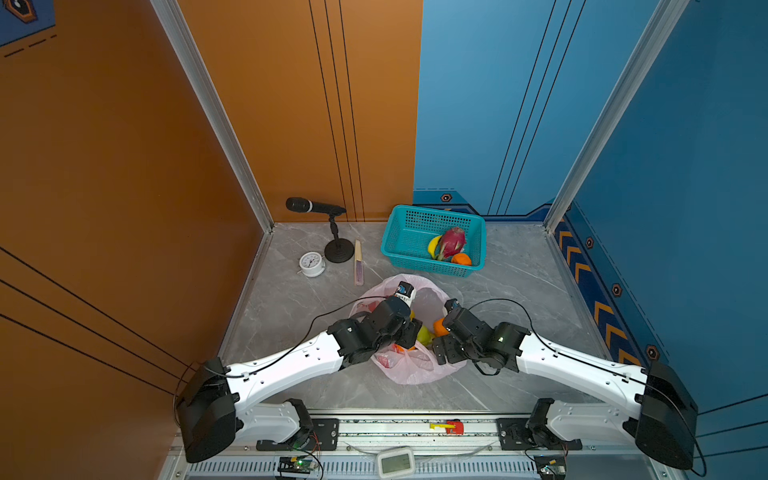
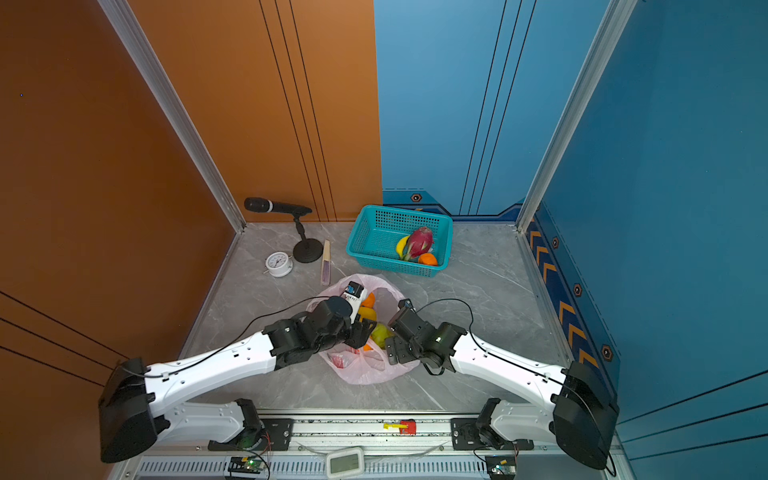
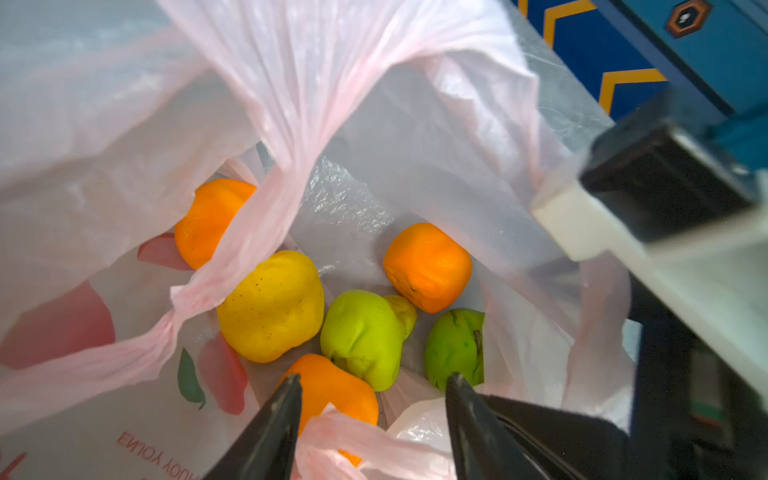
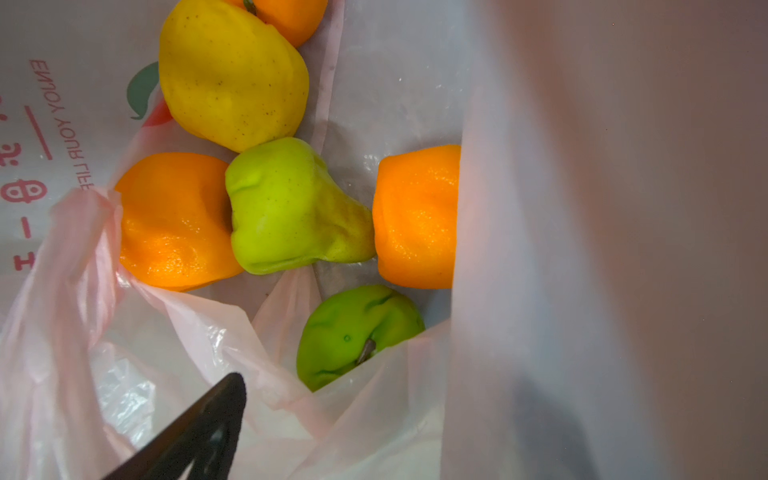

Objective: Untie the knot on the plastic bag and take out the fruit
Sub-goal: 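Reach the left gripper into the bag and close it on the yellow pear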

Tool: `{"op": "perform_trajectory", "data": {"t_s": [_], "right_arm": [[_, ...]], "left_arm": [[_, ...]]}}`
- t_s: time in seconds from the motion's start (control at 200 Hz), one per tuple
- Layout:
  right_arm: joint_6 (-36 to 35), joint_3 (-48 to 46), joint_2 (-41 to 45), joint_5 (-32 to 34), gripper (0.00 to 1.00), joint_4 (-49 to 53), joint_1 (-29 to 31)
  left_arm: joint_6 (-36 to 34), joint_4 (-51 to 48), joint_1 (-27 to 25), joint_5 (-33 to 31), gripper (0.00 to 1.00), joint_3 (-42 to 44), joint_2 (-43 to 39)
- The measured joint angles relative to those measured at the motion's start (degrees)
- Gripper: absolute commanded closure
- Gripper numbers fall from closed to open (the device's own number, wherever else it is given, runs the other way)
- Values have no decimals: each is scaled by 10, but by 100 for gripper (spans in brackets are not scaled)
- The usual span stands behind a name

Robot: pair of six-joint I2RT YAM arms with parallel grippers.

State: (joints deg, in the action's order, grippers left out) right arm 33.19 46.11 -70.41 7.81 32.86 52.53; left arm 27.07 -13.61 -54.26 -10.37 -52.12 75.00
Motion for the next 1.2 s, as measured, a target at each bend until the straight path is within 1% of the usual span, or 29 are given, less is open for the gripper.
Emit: {"op": "perform_trajectory", "data": {"t_s": [0.115,0.215,0.486,0.616,0.761,0.846,0.996,1.111,1.196], "right_arm": [[0,2,0,0,0,0,0],[0,5,0,1,0,1,1],[1,8,0,6,0,1,3],[1,12,7,13,0,2,3],[2,21,19,15,0,3,3],[3,30,21,16,0,8,3],[3,39,27,23,0,12,3],[7,43,30,28,0,12,3],[10,45,30,29,0,12,3]], "left_arm": [[26,-19,10,-6,45,-41,62],[40,-26,18,-19,44,-57,98],[49,-30,43,-45,38,-96,162],[49,-40,50,-60,36,-108,181],[49,-47,59,-60,34,-111,203],[49,-51,64,-61,31,-112,216],[49,-53,71,-59,23,-113,235],[52,-53,72,-59,20,-113,245],[52,-53,72,-57,20,-113,249]]}}
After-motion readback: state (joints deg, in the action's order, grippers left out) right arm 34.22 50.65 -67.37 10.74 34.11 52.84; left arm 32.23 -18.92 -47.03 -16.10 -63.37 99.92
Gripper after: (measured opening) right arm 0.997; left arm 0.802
